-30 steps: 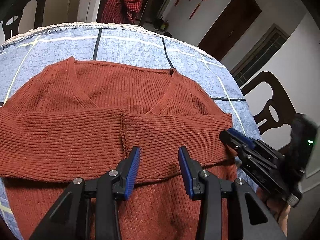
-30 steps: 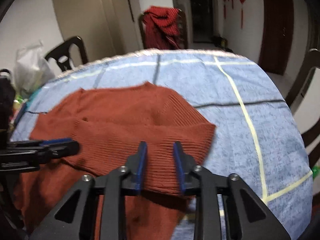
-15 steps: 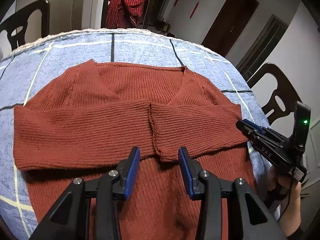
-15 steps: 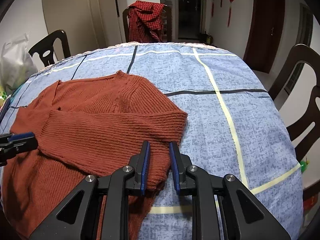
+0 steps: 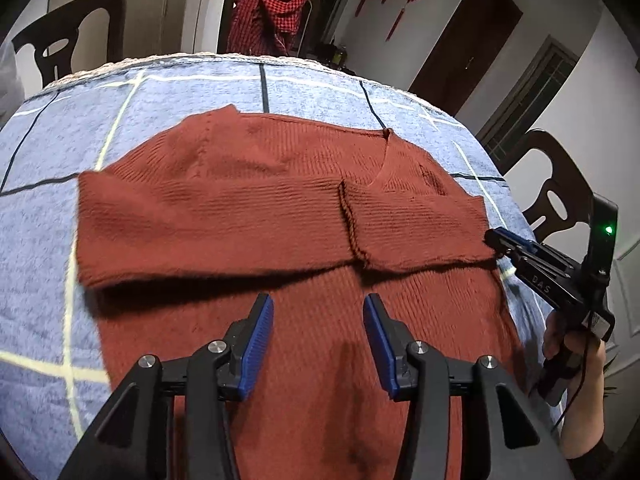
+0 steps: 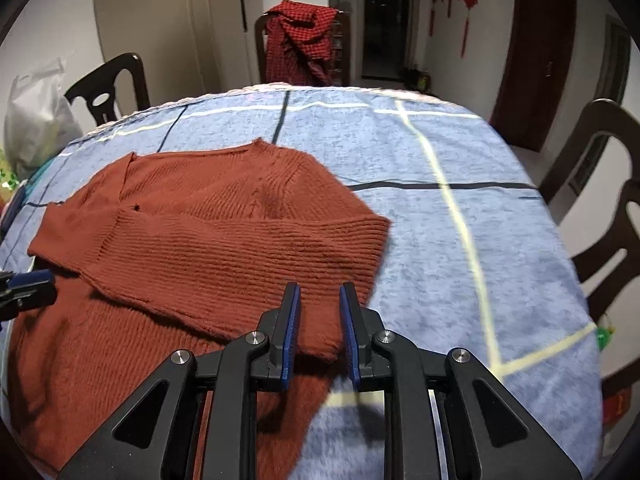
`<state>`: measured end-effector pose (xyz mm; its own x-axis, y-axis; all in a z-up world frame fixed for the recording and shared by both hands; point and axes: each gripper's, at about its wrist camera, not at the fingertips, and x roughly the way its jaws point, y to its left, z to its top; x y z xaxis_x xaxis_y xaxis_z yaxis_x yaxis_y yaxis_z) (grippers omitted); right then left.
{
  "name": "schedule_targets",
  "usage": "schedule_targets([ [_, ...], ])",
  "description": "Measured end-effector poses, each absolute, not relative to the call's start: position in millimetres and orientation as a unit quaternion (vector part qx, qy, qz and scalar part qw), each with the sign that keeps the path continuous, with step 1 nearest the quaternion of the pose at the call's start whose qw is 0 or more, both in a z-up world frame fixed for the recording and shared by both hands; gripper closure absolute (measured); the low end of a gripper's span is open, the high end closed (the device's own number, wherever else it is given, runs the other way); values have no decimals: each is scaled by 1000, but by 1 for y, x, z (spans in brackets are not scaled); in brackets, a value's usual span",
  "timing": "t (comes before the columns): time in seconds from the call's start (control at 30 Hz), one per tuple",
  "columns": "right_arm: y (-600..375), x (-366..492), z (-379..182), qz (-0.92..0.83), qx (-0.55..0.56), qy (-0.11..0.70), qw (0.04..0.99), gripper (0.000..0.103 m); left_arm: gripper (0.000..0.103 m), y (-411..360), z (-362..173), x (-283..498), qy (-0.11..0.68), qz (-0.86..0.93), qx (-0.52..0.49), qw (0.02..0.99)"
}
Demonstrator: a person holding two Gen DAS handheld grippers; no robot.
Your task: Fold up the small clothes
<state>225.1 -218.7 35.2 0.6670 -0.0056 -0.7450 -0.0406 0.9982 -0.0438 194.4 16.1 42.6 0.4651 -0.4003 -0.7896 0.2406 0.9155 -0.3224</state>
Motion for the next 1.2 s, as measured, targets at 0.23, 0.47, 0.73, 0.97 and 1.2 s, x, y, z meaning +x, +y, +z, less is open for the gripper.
schedule_targets([
  [0.23, -203, 179, 29, 64, -35, 419, 905, 82, 48, 35, 42, 161, 483, -190, -85, 850],
  [0.47, -204, 138, 18, 51, -58, 430, 899, 82, 48, 51, 36, 113, 493, -181, -67, 848],
  [0.73, -198, 98, 19, 52, -54, 427, 901, 82, 48, 69, 34, 66, 483, -170, -62, 856],
  [0.97, -201, 65, 18, 47, -41, 430, 901, 80, 40, 72, 31, 44, 485, -131, -36, 864],
  [1.2, -204, 44, 20, 49, -7, 430, 901, 77, 39, 73, 27, 32, 479, -108, -15, 871],
])
